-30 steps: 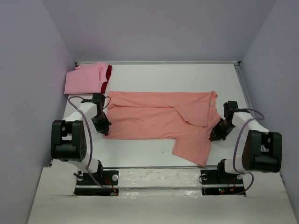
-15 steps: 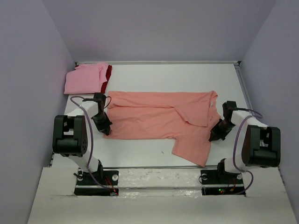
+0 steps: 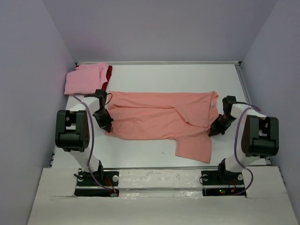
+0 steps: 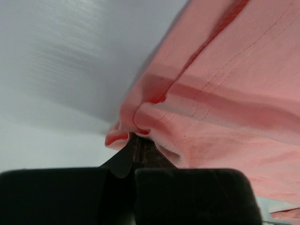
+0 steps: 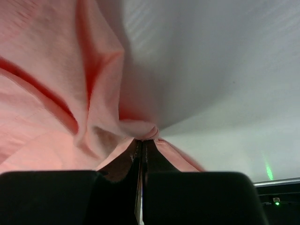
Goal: Fold and stack the t-shirts
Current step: Grap the side of the flattened tshirt closest away from the robot with both arms
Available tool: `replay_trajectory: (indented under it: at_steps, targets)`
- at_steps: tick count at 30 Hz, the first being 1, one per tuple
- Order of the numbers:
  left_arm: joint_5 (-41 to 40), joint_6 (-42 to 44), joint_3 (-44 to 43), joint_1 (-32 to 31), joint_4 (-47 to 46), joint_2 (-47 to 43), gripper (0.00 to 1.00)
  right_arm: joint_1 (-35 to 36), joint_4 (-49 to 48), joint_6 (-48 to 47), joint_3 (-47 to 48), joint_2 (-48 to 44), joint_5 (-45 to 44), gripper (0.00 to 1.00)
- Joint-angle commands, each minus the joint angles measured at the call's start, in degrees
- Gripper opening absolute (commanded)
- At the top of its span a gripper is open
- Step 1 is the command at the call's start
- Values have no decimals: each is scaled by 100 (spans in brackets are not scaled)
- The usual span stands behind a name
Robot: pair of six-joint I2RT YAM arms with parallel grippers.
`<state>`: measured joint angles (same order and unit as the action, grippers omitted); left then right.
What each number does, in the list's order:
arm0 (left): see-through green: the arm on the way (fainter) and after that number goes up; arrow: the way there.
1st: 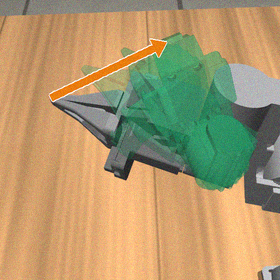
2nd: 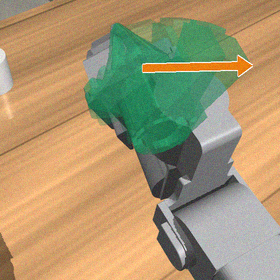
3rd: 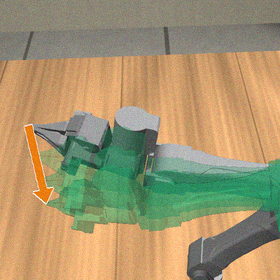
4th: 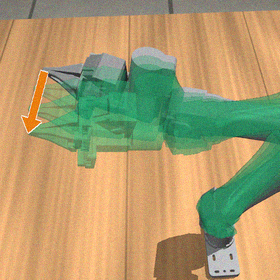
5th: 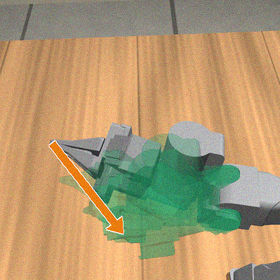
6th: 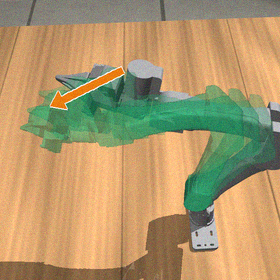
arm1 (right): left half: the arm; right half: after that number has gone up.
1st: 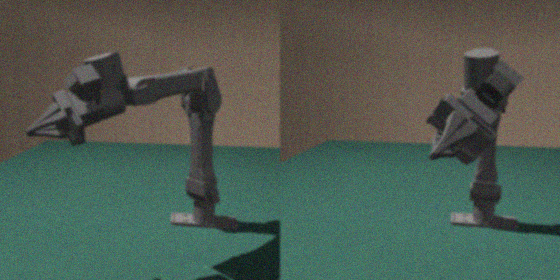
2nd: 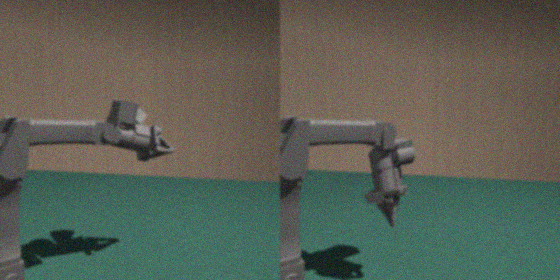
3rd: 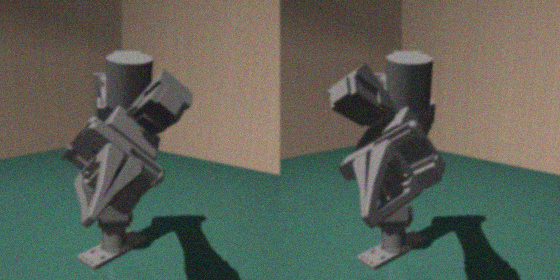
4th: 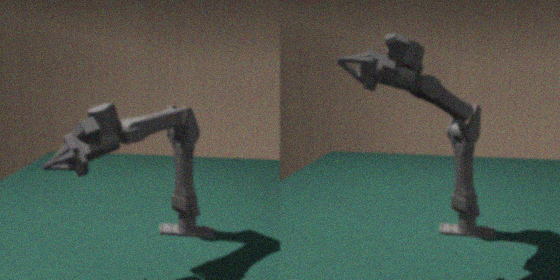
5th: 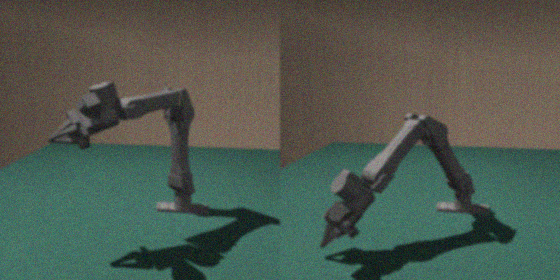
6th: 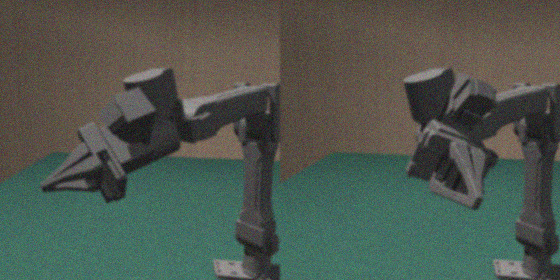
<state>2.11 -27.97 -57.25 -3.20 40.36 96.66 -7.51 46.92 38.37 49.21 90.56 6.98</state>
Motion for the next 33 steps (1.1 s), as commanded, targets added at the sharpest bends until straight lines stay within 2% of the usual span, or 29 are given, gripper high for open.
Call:
replay_trajectory:
  at_steps: [1, 22, 33]
  targets:
    - [26, -51, -303, 21, -134, 247, 0, -31, -332, -14, 387, 206, -74, 0]
    - [-18, -60, -2087, 21, 104, 1768, 0, -31, -534, -93, 1793, 1833, -162, 0]
    - [-35, -7, -3678, 21, 402, 2840, 0, -31, -420, -49, 3041, 2773, -101, 0]
